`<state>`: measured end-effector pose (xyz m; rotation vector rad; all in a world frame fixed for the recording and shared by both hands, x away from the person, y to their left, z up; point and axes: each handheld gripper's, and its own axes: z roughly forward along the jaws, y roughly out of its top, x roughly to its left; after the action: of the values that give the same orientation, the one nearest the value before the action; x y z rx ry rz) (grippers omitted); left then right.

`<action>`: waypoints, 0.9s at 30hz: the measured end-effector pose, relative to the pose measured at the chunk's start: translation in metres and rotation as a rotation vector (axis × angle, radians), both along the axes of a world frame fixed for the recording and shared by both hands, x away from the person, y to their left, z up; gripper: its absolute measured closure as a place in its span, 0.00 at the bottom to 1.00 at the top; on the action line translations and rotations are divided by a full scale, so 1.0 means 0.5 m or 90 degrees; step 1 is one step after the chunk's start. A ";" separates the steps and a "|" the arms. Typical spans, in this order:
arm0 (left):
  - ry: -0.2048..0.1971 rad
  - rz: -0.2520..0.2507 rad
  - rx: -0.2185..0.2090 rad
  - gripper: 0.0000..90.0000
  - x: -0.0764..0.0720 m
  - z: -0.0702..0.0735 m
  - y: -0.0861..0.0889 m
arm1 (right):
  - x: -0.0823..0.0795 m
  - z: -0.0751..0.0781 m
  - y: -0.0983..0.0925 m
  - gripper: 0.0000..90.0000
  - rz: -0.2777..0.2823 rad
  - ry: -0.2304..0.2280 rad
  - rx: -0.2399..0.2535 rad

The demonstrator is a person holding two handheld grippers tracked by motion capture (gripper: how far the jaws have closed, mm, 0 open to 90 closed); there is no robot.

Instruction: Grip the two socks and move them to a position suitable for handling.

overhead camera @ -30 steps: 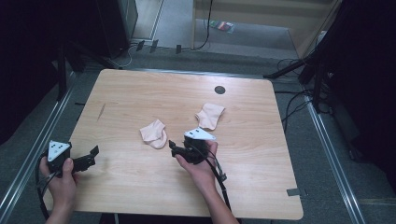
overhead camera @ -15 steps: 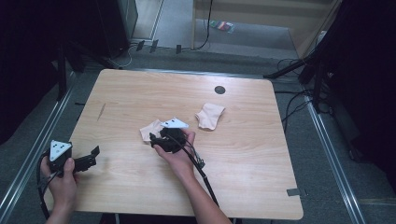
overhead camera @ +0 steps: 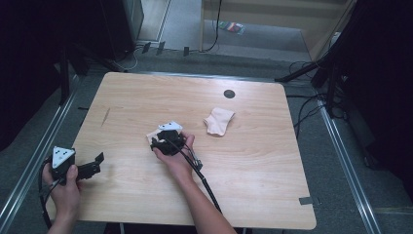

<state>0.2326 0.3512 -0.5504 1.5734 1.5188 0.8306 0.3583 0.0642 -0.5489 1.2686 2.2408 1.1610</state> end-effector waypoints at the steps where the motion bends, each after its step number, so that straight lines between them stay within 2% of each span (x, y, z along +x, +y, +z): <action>1: 0.000 0.000 0.000 0.00 0.000 0.000 0.000 | 0.002 -0.005 0.001 0.39 -0.005 0.006 0.002; 3: 0.000 0.000 0.000 0.00 0.000 0.000 -0.001 | 0.004 -0.004 0.001 0.41 -0.004 0.004 0.003; 6: -0.001 0.001 0.004 0.00 0.000 0.000 -0.001 | 0.002 -0.005 0.003 0.47 -0.008 -0.004 -0.015; 9: 0.001 0.002 0.005 0.00 0.000 0.000 -0.002 | -0.003 -0.005 0.009 0.57 -0.017 -0.017 -0.041; 11: 0.001 0.004 0.005 0.00 0.000 0.000 -0.003 | -0.003 -0.005 0.009 0.71 -0.014 -0.022 -0.042; 12: 0.001 0.004 0.006 0.00 0.000 0.000 -0.003 | -0.005 -0.005 0.009 0.81 -0.011 -0.020 -0.038; 13: 0.001 0.004 0.006 0.00 0.000 0.000 -0.003 | -0.005 -0.005 0.009 0.81 -0.011 -0.020 -0.038; 15: 0.002 0.003 0.007 0.00 0.000 0.000 -0.003 | -0.006 -0.005 0.011 0.88 -0.003 -0.019 -0.034; 19: -0.005 -0.003 0.010 0.00 -0.003 0.000 -0.004 | -0.004 -0.003 0.007 0.91 -0.009 -0.005 -0.016; 22: -0.010 0.001 0.018 0.00 -0.003 0.000 -0.005 | -0.007 0.005 0.000 0.91 -0.002 -0.010 -0.002; 24: -0.008 0.003 0.016 0.00 -0.004 0.002 -0.005 | -0.018 0.030 -0.013 0.91 0.009 -0.027 0.011; 26: -0.009 0.004 0.013 0.00 -0.004 0.003 -0.005 | -0.023 0.041 -0.019 0.91 0.011 -0.034 0.013; 27: -0.011 0.005 0.001 0.00 -0.005 0.006 -0.005 | -0.027 0.052 -0.025 0.91 0.014 -0.037 0.019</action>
<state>0.2301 0.3488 -0.5474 1.5577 1.5131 0.8477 0.3449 0.0518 -0.5231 1.2086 2.2093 1.2271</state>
